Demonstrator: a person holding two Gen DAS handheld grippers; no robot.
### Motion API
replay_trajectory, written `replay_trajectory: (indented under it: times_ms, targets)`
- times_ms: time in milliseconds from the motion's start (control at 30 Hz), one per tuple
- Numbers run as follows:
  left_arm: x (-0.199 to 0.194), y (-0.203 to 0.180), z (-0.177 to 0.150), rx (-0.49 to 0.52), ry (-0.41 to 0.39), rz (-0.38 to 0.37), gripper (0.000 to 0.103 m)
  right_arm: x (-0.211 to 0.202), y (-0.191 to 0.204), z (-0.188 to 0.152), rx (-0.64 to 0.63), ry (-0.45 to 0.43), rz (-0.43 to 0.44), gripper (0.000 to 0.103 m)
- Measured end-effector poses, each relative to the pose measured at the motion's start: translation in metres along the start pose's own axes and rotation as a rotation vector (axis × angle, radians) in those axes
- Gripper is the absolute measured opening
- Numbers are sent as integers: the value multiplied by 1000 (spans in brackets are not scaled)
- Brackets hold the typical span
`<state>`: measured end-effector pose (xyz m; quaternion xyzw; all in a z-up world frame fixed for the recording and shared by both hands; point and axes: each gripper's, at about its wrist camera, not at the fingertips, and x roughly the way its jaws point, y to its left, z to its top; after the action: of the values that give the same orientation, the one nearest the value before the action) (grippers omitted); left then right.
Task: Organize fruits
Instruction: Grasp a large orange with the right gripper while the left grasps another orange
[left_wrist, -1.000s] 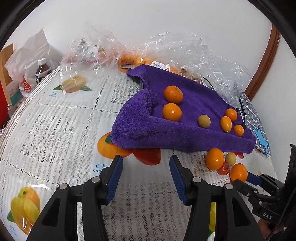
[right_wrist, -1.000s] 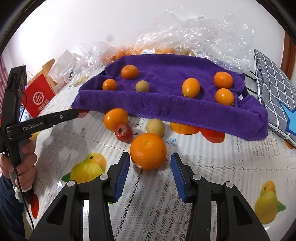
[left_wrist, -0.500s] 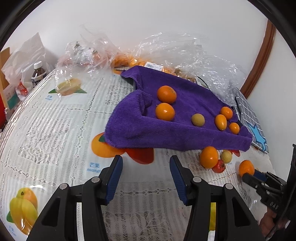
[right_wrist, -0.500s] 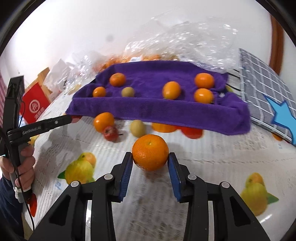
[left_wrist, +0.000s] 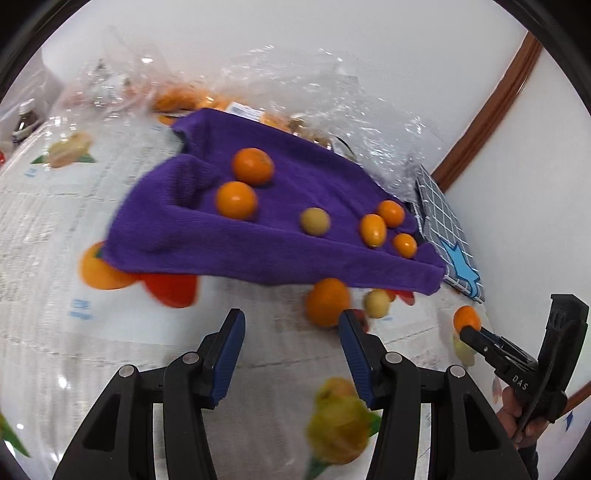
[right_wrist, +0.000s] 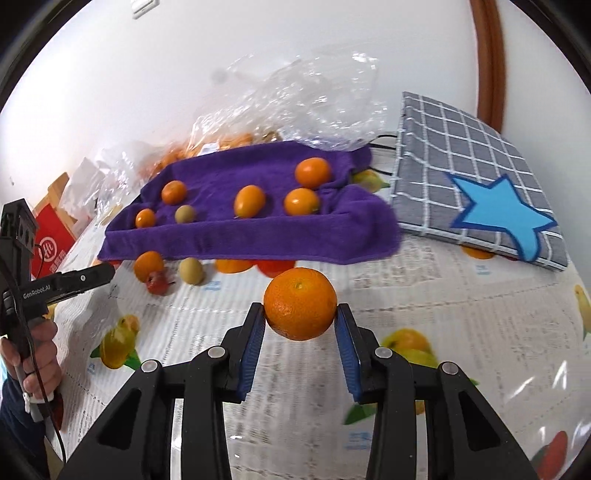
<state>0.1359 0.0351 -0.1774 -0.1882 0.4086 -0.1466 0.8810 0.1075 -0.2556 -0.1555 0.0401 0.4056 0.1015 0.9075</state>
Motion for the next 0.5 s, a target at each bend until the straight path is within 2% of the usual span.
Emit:
replay_trajectory:
  times_ms: [100,233,333,500]
  targets:
    - [11,-11,4,-6,18,-9,49,-5,-7,0,13,-7,1,39]
    - [26,-18,7,-10,32,37,49,-11,-16,-3,19,-15,-2,39]
    - [29,-19,7,-12,26,43,47,-11,-21,-4,18,-18,-27,39]
    - [35,-21,10,-20,50,36,32,-12,-27,-5,34,-15,-26,39]
